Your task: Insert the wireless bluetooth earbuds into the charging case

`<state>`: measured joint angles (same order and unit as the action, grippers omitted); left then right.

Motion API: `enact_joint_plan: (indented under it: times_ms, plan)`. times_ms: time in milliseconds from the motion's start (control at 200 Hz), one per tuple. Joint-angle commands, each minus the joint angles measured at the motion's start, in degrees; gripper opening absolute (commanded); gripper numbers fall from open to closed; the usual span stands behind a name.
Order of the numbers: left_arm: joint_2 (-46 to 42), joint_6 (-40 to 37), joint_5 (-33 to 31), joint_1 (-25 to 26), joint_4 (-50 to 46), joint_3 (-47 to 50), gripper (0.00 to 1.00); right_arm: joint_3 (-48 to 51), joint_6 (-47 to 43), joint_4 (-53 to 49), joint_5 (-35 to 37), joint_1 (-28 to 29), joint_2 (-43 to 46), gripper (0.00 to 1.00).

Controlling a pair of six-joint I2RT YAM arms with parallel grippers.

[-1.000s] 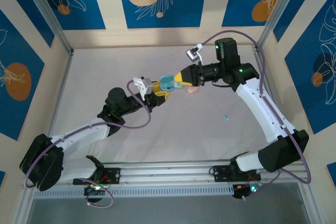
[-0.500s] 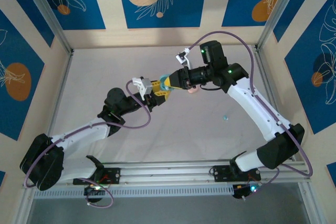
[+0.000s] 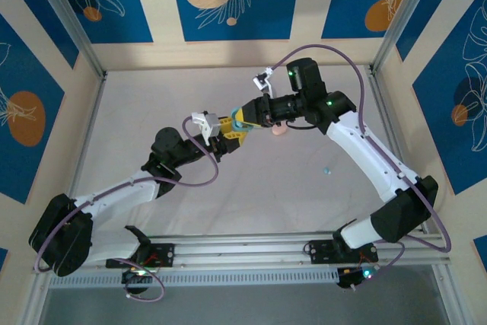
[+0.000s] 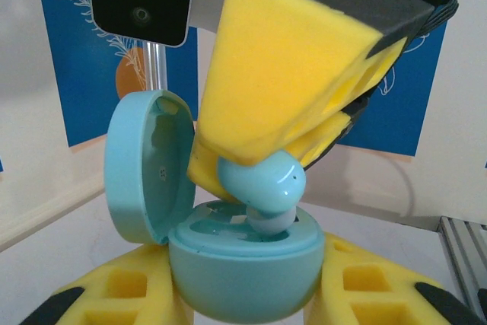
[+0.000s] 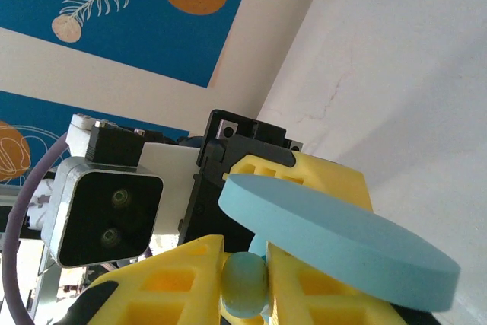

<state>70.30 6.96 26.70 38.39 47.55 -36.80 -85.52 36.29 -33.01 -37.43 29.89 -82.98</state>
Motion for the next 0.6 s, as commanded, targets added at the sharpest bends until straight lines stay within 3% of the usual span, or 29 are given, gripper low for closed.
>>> enact_joint_plan:
  times_ms: [0, 245, 595]
  plan:
    - [-0.61, 0.13, 0.49, 0.77, 4.44, -0.47, 0.28, -1.37, -0.07, -0.6, 1.34, 0.86, -0.87, 0.21]
    - [-0.08, 0.01, -0.68, 0.77, 6.3, -0.08, 0.28, -2.01, -0.85, -2.68, 2.79, 1.72, -1.08, 0.21]
    - [0.18, -0.21, 0.26, 0.84, 6.58, -0.08, 0.28, -0.82, 3.61, 2.05, 5.62, 1.91, -0.67, 0.2]
